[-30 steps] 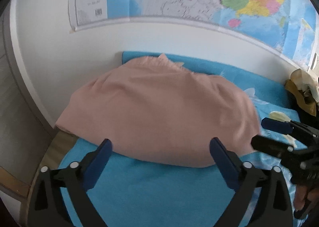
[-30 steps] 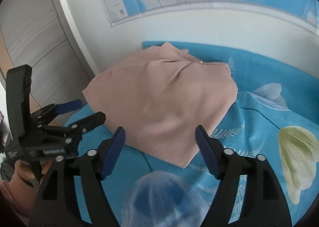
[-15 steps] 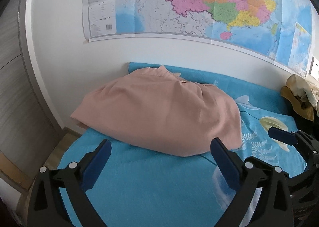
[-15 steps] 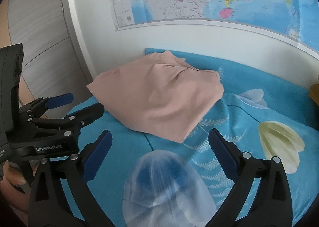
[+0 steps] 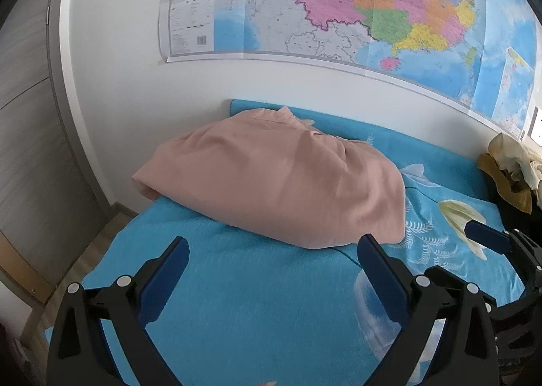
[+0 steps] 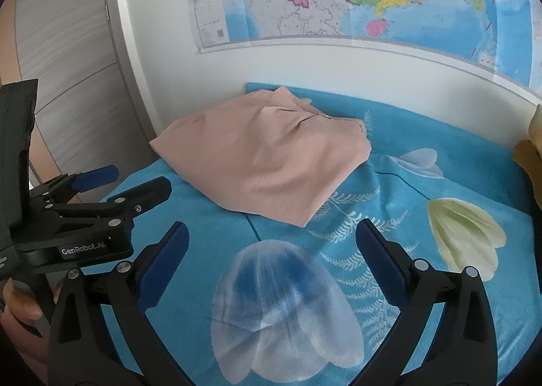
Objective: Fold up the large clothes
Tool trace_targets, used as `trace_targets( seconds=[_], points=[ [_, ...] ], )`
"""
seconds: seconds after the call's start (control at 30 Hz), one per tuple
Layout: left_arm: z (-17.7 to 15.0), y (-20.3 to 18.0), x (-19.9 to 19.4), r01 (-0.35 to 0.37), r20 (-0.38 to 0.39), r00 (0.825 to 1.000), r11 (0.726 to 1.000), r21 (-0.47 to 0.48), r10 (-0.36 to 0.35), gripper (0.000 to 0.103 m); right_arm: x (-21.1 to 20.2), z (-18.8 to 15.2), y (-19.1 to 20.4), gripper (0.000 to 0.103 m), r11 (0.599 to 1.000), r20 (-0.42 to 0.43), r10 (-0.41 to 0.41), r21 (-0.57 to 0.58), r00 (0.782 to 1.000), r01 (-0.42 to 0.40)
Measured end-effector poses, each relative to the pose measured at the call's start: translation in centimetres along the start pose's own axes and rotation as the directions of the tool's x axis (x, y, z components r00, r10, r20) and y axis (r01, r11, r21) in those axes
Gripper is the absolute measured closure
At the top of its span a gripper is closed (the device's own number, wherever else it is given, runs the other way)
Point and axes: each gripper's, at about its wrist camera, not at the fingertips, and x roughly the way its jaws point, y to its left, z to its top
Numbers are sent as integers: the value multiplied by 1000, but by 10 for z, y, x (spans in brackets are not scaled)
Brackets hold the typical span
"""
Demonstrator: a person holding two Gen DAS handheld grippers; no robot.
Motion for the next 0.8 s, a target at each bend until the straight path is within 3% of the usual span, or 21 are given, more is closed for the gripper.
trace_targets(
  seconds=[0.8],
  points=[
    [-4,-6,-20,-14,33,999,1000,4,13,6,-23,-10,6,6,1000,17,-17,3,1000,17]
  ],
)
